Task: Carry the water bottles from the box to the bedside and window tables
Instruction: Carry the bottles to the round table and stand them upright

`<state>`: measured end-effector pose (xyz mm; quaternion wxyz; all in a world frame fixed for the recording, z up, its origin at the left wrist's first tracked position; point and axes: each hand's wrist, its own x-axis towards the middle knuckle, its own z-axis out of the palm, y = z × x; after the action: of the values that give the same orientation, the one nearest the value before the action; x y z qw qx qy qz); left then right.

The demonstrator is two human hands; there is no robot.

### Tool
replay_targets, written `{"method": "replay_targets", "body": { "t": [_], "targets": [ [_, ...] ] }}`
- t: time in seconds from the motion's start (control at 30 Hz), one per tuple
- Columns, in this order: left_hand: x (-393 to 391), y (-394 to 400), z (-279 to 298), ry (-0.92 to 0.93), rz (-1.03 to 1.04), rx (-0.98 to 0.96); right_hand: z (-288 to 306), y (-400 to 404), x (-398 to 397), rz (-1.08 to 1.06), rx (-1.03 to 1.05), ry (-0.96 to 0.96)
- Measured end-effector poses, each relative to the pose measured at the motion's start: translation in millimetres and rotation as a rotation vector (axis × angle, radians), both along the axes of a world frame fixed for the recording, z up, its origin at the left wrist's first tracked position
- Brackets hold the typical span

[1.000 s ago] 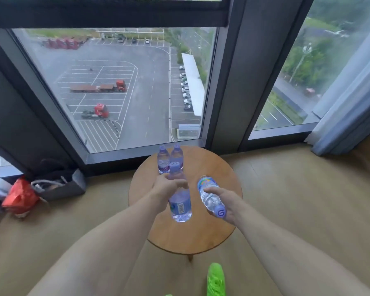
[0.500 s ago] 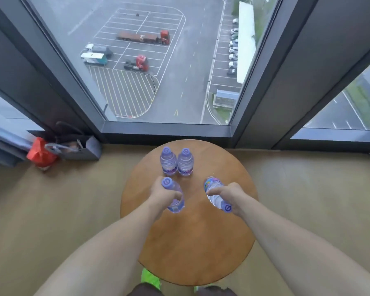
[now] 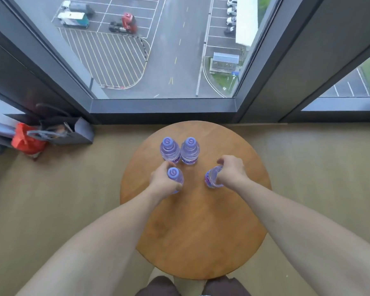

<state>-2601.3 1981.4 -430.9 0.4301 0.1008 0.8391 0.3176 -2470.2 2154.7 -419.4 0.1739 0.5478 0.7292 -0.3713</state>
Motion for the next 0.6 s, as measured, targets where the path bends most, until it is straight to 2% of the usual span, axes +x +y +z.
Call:
{"method": "replay_targets", "body": {
  "t": [0.13,0.27,0.4,0.6],
  "targets": [
    [1,-4,-13,-0.026,-0.054,-0.026,1,-4,0,0.109,0.052,0.042],
    [-4,-2,-17,-0.046,-0.103,-0.025,0,0,-3,0.086,0.101,-0.074],
    [-14,-3,-17,-0.085,-0.144,-0.024,-8,1,-8,-0.018,0.141,0.022],
    [-18,-4,-24,-0.05,-0.294,-0.041,-13,8,-20,-0.037,0.173,0.159]
  ]
}}
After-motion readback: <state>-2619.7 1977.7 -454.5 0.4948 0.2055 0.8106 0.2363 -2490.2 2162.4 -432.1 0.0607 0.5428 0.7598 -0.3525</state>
